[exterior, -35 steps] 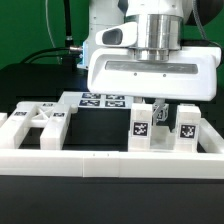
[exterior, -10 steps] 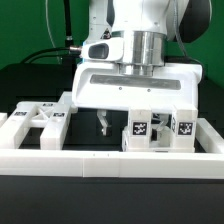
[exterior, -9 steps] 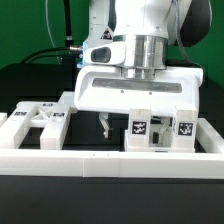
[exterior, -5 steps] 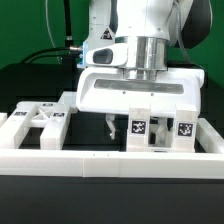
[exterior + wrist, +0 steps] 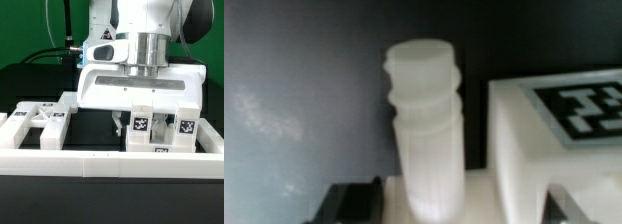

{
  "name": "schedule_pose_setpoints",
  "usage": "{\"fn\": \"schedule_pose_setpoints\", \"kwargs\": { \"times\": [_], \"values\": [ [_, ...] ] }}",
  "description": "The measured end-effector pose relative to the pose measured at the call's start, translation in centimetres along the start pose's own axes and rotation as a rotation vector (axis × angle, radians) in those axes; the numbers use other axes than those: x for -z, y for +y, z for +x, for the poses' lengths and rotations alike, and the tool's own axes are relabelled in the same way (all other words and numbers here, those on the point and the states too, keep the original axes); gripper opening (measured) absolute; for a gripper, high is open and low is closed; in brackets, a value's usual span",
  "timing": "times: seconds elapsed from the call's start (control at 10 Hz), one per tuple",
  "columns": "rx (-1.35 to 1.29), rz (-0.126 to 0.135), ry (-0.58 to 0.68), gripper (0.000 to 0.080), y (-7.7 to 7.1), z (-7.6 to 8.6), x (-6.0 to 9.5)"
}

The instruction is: Assemble chair

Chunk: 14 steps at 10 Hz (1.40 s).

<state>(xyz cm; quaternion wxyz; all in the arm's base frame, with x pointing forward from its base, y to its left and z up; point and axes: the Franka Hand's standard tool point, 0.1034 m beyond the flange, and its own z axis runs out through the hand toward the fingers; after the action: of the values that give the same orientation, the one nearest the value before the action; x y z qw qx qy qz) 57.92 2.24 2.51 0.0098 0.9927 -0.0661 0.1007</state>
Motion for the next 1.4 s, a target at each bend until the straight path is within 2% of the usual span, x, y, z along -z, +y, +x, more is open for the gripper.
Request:
{"fn": "schedule_pose_setpoints", "kwargs": {
  "times": [0.3, 0.5, 0.6, 0.8, 1.0, 1.1, 1.4],
  "values": [
    [0.0, 0.016, -0.108, 0.0328, 1.9, 1.3, 4.1],
    [0.006, 0.012, -0.105, 0.0328, 1.7, 1.0, 3.2],
    [0.002, 0.018, -0.216, 0.0328, 1.7, 0.2, 3.3],
    [-0.01, 0.019, -0.386, 0.0328, 2.3, -0.2, 3.4],
    [-0.024, 0.023, -0.558, 0.0328, 3.2, -0.8, 5.1],
    [-0.027, 0.026, -0.627, 0.0328, 3.3, -1.0, 5.4],
    [-0.029, 0.02, -0.839, 0.0328, 3.8, -2.1, 4.9]
  ]
}}
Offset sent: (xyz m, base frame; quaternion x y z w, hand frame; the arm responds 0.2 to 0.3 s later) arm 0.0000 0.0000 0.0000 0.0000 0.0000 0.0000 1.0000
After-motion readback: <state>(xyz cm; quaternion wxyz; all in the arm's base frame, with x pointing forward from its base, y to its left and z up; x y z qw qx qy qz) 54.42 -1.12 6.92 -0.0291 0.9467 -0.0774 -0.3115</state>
